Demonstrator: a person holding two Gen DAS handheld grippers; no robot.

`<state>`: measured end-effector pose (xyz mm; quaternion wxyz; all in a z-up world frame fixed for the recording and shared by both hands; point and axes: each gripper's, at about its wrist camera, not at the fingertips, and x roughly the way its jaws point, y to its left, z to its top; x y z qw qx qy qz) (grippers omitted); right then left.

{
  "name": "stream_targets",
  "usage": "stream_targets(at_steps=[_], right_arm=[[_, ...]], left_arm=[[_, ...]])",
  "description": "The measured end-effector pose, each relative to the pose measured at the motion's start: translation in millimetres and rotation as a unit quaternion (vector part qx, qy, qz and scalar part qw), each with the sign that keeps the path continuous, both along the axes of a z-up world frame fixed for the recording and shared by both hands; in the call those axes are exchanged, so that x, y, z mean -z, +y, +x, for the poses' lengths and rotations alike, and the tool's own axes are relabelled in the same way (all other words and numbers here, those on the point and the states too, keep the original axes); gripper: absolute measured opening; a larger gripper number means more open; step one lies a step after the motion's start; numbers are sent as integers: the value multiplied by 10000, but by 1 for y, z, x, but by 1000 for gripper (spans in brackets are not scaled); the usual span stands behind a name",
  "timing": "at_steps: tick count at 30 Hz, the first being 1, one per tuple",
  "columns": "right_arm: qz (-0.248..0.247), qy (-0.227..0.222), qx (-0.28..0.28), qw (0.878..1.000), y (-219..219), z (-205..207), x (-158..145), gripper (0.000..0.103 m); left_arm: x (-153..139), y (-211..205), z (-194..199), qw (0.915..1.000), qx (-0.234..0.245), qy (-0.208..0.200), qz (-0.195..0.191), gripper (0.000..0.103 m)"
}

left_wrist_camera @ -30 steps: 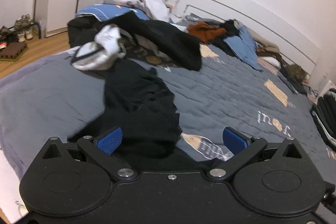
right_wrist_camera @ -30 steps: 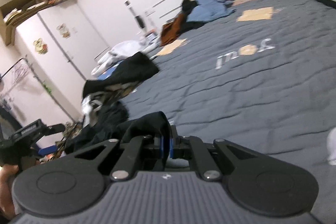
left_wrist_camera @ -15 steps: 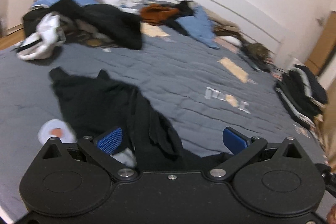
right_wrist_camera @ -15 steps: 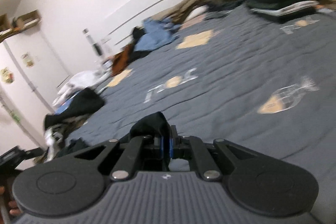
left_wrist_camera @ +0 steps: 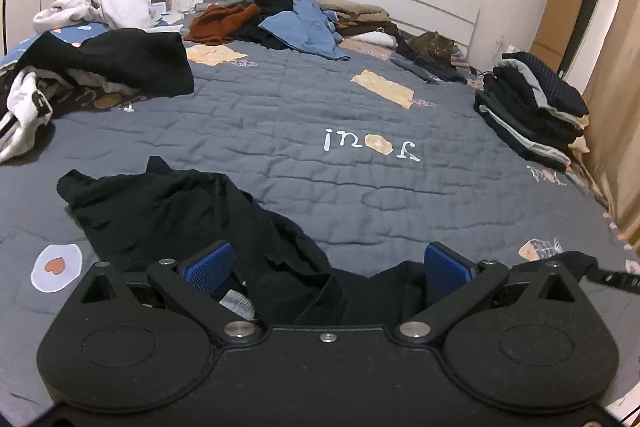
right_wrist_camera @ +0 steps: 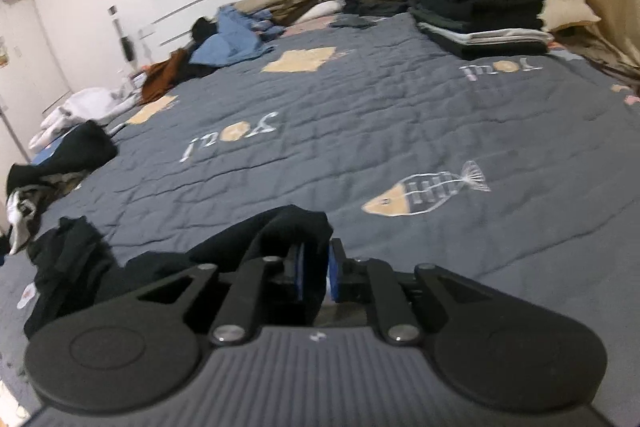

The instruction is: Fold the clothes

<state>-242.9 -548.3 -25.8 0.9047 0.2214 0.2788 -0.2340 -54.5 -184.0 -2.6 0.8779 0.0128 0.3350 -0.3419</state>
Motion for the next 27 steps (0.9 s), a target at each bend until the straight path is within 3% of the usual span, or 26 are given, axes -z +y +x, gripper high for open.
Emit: stream_targets(at_steps=[8,15,23,27], right_arm=[[-48,-337,-176,9993,6,-19,-16,40],[-21,-454,-879,9951,37,2,-16,45],[65,-542,-1275,9903,64,18,-14,49],[83,-551,-1388,9888,72,23,-12,50]], left_arm=[[14,-8,-2,9995,213,-34,219,103],[26,-15,-4,9983,394,-62,415,102],[34,-19,-4,9961,502,-72,723,102],[36,-22,-6,9951,513,-144,834,94]])
